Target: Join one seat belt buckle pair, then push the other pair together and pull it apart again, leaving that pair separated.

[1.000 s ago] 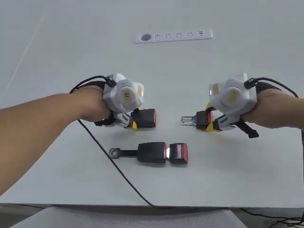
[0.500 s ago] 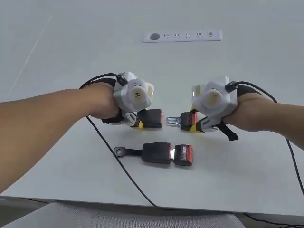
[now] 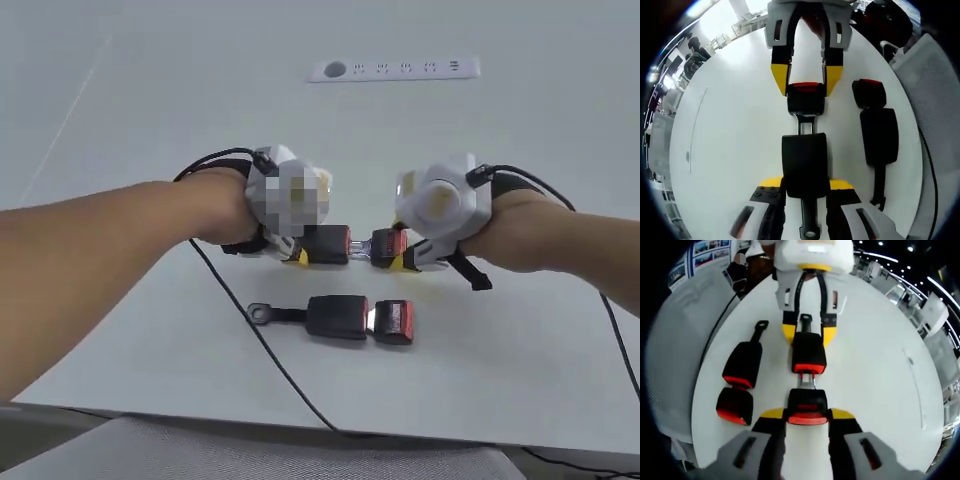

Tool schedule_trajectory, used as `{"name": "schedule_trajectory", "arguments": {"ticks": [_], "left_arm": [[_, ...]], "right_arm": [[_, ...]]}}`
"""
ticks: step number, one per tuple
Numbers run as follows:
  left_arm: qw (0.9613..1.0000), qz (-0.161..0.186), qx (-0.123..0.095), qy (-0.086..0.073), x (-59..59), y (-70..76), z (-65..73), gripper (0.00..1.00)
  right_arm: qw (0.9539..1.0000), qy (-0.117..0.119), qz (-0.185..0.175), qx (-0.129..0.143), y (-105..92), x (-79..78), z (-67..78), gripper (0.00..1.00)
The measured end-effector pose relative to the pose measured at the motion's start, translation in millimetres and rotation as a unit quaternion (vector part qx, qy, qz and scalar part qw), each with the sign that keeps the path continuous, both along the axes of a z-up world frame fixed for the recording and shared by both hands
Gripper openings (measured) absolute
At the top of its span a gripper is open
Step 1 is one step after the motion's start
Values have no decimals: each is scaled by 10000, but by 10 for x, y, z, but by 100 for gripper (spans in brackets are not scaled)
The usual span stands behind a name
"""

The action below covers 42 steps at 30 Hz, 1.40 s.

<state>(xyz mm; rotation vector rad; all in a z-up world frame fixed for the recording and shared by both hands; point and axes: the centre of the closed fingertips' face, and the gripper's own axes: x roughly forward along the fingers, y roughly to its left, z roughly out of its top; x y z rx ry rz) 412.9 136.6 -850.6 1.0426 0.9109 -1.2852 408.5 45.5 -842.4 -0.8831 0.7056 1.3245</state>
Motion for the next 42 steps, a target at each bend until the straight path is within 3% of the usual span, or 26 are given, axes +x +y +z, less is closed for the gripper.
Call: {"name": "schedule_trajectory", "arguments": {"ticks": [13, 29, 31, 42], "left_arm": [[9999, -111, 11, -22, -12, -10, 4, 31], [9999, 31, -115, 47, 11, -5, -2, 31], [9999, 27, -111, 51, 12, -7, -3, 31], [9999, -74, -2, 75, 12, -10, -13, 31]], "right_arm": [[9998, 124, -47, 114, 84, 58, -49, 29], [9990, 282, -292, 188, 152, 48, -25, 27], [9982, 397, -368, 267, 182, 45, -19, 27], [9993, 306, -160, 160, 258, 45, -31, 27]]}}
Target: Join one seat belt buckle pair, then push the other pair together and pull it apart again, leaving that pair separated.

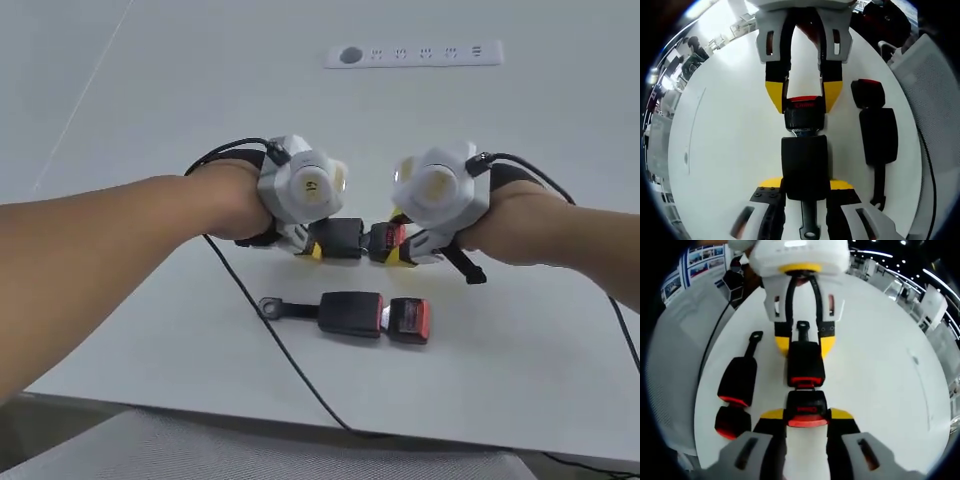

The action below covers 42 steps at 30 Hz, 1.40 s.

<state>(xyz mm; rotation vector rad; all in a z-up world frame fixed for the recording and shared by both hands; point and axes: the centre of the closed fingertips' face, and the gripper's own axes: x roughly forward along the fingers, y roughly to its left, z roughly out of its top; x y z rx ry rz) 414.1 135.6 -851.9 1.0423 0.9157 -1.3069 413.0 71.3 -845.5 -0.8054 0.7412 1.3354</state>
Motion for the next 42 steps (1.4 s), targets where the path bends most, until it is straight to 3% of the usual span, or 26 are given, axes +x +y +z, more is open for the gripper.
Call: {"name": "schedule_trajectory", "arguments": {"ticks": [11, 26, 33, 42], "left_arm": [[10000, 36, -13, 4, -9, 8, -2, 31], [10000, 49, -84, 8, -18, 10, -3, 31], [10000, 35, -41, 1, -23, 5, -3, 32], [9999, 108, 17, 4, -8, 12, -8, 32]], "right_arm": [[9999, -82, 22, 61, -18, 1, 10, 29], [9998, -81, -54, 187, -215, 1, -8, 30], [9998, -125, -27, 118, -432, -17, -4, 31], [9997, -88, -231, -66, -910, -66, 11, 32]]}}
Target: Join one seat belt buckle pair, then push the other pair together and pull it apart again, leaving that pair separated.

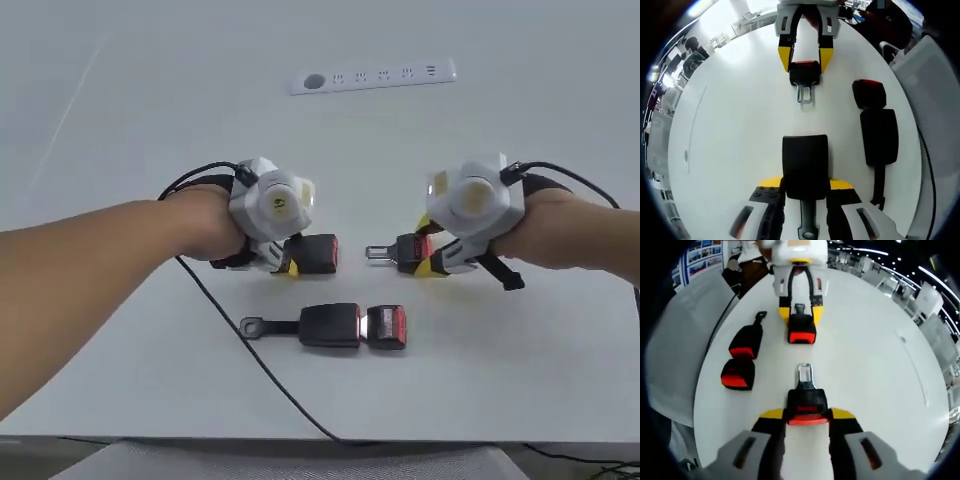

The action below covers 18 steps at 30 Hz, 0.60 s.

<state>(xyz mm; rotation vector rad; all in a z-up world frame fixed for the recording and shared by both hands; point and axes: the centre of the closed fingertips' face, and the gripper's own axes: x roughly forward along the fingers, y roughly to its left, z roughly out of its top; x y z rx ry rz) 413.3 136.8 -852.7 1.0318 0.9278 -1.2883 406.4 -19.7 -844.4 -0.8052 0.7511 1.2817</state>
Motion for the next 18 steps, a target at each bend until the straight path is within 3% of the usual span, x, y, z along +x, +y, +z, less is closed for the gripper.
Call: {"name": "schedule_trajectory", "arguments": {"ticks": [9, 15, 18], "left_arm": [[10000, 86, 6, -29, -7, 4, 5, 32], [9999, 152, 5, -32, -9, 12, 7, 32], [9998, 179, 5, -12, -6, 14, 9, 33]], "right_arm": [[9993, -87, 5, -366, -468, -46, -14, 32], [9981, -81, 37, -617, -650, -88, -54, 33], [9981, -32, -84, -608, -678, -83, -50, 34]]}}
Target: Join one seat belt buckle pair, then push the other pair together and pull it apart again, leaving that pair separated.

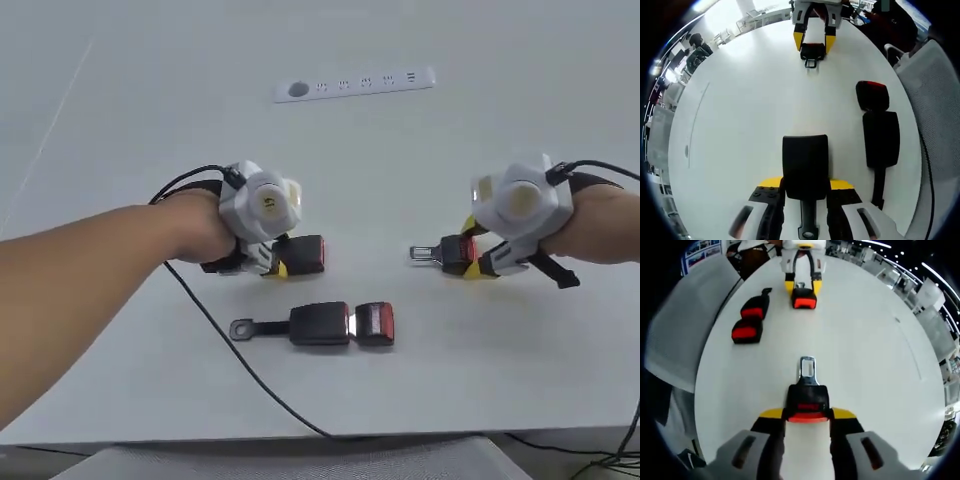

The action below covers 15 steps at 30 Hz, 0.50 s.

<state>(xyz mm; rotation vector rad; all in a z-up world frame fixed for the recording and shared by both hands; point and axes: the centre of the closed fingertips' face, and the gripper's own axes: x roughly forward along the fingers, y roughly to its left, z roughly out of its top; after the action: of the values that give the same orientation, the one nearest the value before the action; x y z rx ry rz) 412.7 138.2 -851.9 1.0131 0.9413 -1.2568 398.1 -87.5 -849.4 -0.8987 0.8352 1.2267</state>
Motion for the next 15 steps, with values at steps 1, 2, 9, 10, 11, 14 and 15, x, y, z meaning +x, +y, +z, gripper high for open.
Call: {"name": "schedule_trajectory", "arguments": {"ticks": [1, 2, 9, 10, 11, 14, 15], "left_arm": [[10000, -6, -1, -3, 1, 0, 0, 33], [10000, -13, -3, -10, 0, 0, 2, 33], [9998, 152, 2, -106, -5, 7, 18, 33], [9998, 166, -10, -132, -3, 9, 22, 33], [9996, 235, -44, -167, 1, 13, 26, 33], [9993, 310, -48, -222, -14, 69, 37, 34], [9989, 329, -108, -318, -2, 86, 70, 35]], "right_arm": [[10000, -20, 11, -1, -5, -7, 1, 34], [10000, -35, -12, -3, -8, -2, 2, 34], [9993, -184, -333, -62, -58, 67, 22, 46], [9992, -216, -334, -58, -61, 65, 27, 49], [9989, -277, -380, -24, -68, 60, 39, 51], [9974, -337, -591, 220, -62, 37, 108, 53], [9956, -358, -775, 381, -59, 28, 154, 53]]}}
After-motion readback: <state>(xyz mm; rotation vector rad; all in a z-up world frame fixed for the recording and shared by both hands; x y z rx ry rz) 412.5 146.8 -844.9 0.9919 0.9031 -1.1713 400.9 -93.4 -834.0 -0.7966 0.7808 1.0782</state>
